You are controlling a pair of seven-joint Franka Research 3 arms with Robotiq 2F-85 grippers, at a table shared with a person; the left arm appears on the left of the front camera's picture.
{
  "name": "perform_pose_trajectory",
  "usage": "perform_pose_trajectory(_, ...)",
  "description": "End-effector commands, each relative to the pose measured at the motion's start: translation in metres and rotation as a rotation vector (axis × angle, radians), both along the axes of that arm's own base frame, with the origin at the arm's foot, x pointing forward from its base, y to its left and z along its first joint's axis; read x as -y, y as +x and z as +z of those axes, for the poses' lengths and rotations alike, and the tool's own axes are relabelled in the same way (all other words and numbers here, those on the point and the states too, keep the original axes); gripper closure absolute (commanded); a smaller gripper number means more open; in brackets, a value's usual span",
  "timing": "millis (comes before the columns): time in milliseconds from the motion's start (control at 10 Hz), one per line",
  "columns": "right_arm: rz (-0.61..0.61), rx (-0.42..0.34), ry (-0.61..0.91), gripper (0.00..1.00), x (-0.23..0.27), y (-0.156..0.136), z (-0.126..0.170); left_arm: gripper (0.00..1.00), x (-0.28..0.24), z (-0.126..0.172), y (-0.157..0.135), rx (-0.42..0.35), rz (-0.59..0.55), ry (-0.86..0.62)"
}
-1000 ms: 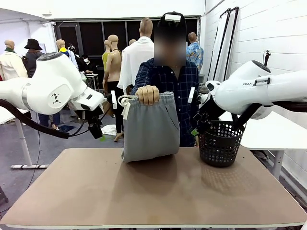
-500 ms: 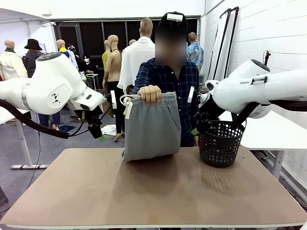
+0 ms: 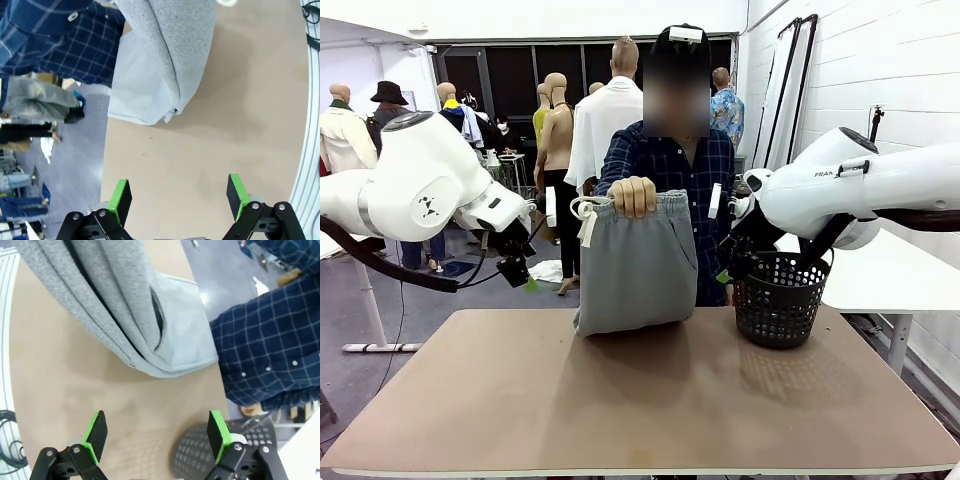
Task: Fold the training pants.
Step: Grab both ends of the Training pants handed by a person.
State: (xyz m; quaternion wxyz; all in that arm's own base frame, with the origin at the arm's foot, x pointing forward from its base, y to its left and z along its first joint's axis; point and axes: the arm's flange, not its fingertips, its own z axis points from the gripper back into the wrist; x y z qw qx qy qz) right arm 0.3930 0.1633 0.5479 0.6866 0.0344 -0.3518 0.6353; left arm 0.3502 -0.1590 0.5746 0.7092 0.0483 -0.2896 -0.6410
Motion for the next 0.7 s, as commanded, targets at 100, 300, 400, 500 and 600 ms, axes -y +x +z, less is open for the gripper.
perform_pose_trajectory(100, 0.116, -0.014, 0.099, 0.00, 0.005, 0.022, -0.011, 0.00, -0.020, -0.025, 0.004, 0.002, -0.178, -0.179)
perform_pose_trajectory(300, 0.178, -0.044, 0.194, 0.00, 0.006, 0.026, -0.013, 0.00, -0.015, -0.031, 0.008, -0.034, -0.232, -0.286)
perform_pose_trajectory(400, 0.211, -0.062, 0.239, 0.00, 0.005, 0.029, -0.017, 0.00, -0.013, -0.034, 0.010, -0.058, -0.249, -0.323)
perform_pose_trajectory(500, 0.238, -0.066, 0.276, 0.00, 0.003, 0.031, -0.020, 0.00, -0.012, -0.037, 0.013, -0.068, -0.259, -0.364)
perform_pose_trajectory(600, 0.263, -0.063, 0.303, 0.00, 0.001, 0.033, -0.021, 0.00, -0.011, -0.040, 0.016, -0.072, -0.280, -0.403)
